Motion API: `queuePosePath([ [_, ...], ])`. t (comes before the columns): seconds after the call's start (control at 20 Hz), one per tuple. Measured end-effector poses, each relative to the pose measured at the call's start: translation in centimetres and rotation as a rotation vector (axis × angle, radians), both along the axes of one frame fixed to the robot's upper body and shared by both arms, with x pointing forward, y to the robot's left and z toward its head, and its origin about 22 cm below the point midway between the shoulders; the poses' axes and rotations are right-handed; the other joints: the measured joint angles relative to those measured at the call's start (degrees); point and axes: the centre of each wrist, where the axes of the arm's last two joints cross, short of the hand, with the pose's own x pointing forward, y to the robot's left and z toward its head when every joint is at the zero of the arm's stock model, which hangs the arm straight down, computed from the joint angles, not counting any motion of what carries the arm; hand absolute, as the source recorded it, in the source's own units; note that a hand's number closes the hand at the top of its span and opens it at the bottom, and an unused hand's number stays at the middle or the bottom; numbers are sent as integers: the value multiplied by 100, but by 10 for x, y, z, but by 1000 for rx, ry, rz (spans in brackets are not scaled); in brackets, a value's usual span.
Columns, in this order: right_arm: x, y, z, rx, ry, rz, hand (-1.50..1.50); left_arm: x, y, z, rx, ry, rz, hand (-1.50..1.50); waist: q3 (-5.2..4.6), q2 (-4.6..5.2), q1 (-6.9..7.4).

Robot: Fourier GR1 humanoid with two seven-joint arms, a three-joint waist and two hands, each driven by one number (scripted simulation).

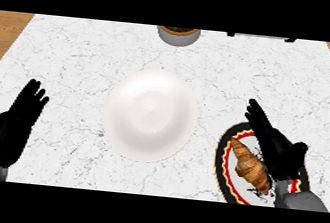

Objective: Pick the croissant from the plate and place it in the plate

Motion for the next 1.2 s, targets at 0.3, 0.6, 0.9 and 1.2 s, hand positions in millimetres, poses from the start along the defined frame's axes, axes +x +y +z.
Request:
queuePosePath([
  [0.3, 10, 63, 24, 14, -75, 173, 150, 8, 1, -7, 116, -63, -55, 0, -36, 33, -73],
  [0.6, -4, 70, 16, -209, -393, 25, -150, 8, -3, -25, 151, -52, -103, 0, -62, 7, -226],
  [0.9, -56, 73, -23, -264, -565, -30, -150, 14, 1, -39, 164, -63, -126, 0, -47, 32, -196],
  [1.2, -97, 43, -17, -387, -612, -138, -150, 20, -3, -44, 165, -68, -134, 0, -46, 30, -183],
])
